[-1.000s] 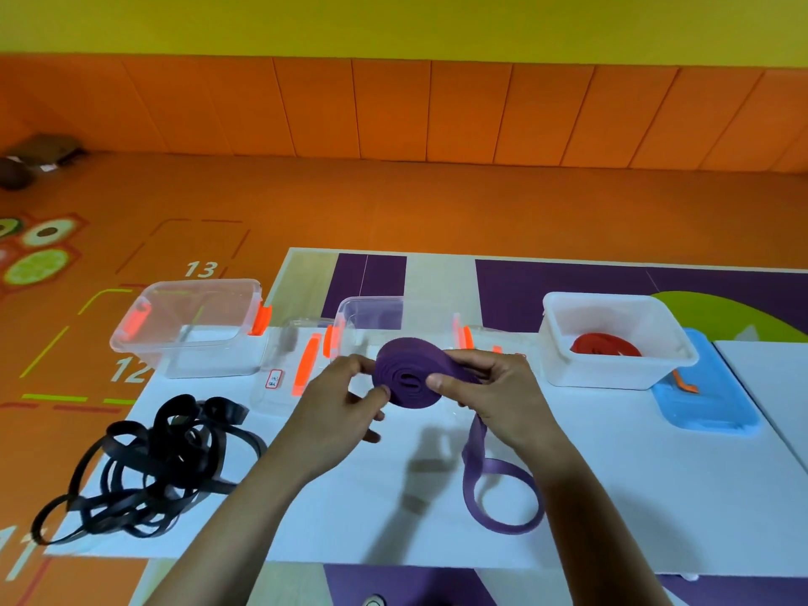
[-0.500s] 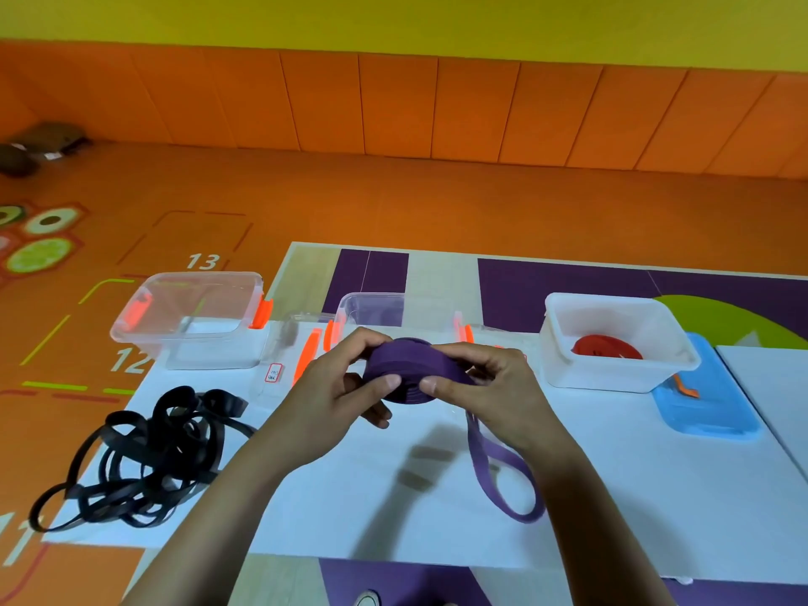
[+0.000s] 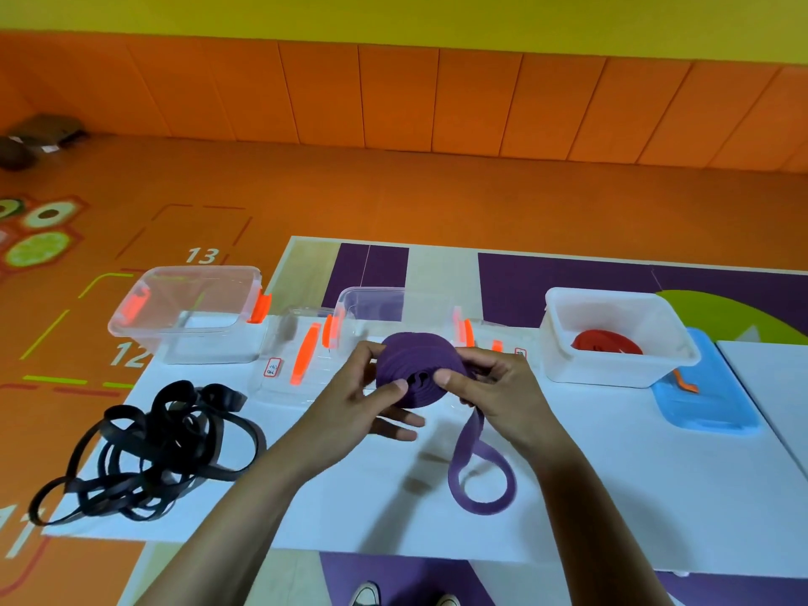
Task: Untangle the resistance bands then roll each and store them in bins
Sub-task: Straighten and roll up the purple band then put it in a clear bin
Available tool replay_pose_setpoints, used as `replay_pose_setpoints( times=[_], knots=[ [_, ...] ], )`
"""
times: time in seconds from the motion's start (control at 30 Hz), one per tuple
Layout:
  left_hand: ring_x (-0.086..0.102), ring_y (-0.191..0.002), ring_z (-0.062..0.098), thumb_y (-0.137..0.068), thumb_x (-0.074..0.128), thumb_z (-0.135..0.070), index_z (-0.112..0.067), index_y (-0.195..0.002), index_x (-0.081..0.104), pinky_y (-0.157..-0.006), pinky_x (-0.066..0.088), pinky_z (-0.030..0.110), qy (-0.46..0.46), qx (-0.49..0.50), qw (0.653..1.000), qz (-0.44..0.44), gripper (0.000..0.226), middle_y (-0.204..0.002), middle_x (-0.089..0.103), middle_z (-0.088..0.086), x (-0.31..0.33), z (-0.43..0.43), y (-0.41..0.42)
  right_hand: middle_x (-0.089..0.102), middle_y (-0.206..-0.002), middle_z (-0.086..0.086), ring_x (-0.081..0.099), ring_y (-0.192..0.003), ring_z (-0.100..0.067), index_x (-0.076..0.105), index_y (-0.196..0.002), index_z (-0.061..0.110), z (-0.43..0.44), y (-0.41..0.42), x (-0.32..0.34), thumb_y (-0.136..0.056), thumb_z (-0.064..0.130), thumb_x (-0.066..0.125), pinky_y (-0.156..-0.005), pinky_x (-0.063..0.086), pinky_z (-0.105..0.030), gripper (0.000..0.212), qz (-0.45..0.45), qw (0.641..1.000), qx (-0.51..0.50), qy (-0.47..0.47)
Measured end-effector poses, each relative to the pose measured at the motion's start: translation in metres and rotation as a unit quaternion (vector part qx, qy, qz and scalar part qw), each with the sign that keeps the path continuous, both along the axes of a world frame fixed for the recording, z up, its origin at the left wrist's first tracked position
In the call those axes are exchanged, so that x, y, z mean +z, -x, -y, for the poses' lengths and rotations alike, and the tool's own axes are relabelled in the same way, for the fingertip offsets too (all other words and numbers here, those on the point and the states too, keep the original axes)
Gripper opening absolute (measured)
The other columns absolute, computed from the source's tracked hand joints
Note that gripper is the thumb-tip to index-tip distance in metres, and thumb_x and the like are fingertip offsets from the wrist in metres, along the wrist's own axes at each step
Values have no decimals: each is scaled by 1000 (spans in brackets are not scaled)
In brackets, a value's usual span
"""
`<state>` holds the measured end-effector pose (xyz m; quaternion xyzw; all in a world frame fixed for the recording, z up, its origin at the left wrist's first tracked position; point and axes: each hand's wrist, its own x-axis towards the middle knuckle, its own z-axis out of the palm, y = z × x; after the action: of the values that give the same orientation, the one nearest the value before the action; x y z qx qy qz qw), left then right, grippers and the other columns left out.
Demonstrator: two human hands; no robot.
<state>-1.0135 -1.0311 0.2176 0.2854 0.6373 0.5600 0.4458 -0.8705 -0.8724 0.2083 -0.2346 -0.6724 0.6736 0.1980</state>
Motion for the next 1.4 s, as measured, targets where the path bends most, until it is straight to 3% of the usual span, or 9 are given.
replay_pose_setpoints(
  times=[0.13, 0.33, 0.57, 0.7, 0.93, 1.03, 1.13, 1.23, 1.4],
  knots=[
    [64, -75, 8, -92, 71, -35, -39, -120, 55, -70, 52, 20, 83, -34, 931, -354, 33, -120, 55, -22, 15, 6, 14, 79, -90, 2, 73, -86, -19, 81, -101, 25, 4, 1, 6, -80, 17, 86, -80, 55, -24, 23, 60, 996, 35, -64],
    [55, -71, 11, -93, 70, -34, -42, -105, 57, -61, 39, 17, 46, -69, 888, -453, 19, -95, 59, -16, 22, 8, 19, 74, -94, 12, 66, -88, -6, 81, -100, 27, 9, 9, 9, -77, 19, 89, -76, 49, -18, 25, 37, 992, 37, -112],
    [68, -74, 30, -97, 67, -17, -20, -113, 59, -73, 56, 29, -50, -17, 976, -212, 18, -100, 67, -3, 14, 11, 19, 77, -94, 3, 69, -86, -13, 80, -101, 20, 6, 3, -3, -79, 9, 85, -81, 50, -19, 25, -8, 999, 12, -36],
    [68, -72, 45, -97, 65, -13, -10, -115, 56, -75, 61, 41, -96, 7, 991, -98, 20, -107, 68, 9, 11, 7, 14, 78, -95, -1, 70, -88, -12, 78, -106, 12, 3, 4, 0, -83, 5, 78, -81, 51, -20, 24, -61, 998, 21, 9],
    [73, -78, 43, -99, 63, -12, -4, -121, 47, -74, 60, 42, -94, 47, 990, 93, 28, -106, 68, 22, -11, -3, 0, 60, -72, -8, 50, -64, -17, 80, -102, 21, 4, 8, -11, -89, 24, 75, -65, 47, -24, 14, -43, 999, -10, 21],
    [74, -73, 30, -100, 64, -20, -17, -115, 52, -72, 60, 46, 27, 23, 992, -119, 19, -114, 65, 5, -13, 2, 15, 60, -67, 9, 50, -60, -9, 77, -108, 18, 1, 8, -8, -93, 15, 72, -64, 44, -16, 16, -1, 999, 27, -31],
    [63, -61, 11, -88, 75, -38, -39, -118, 49, -65, 50, 27, 114, 7, 927, -357, 39, -112, 61, -20, -13, 9, 25, 76, -85, 13, 68, -76, -3, 77, -109, 17, 2, 8, -5, -91, 12, 75, -74, 50, -14, 19, 37, 995, 60, -64],
    [58, -67, 11, -87, 75, -34, -48, -126, 50, -67, 47, 20, 67, -20, 911, -407, 48, -108, 58, -21, -7, 8, 23, 78, -97, 7, 72, -92, -11, 79, -110, 23, 7, 9, -6, -89, 18, 79, -83, 55, -22, 22, 61, 988, 87, -110],
    [53, -77, -2, -98, 61, -39, -39, -113, 54, -66, 39, 24, 74, -84, 870, -480, 17, -95, 52, -16, -9, 2, 15, 72, -75, 16, 61, -60, 1, 80, -106, 18, 7, 2, -13, -87, 15, 80, -53, 42, -7, 19, 78, 989, 75, -104]
  ],
)
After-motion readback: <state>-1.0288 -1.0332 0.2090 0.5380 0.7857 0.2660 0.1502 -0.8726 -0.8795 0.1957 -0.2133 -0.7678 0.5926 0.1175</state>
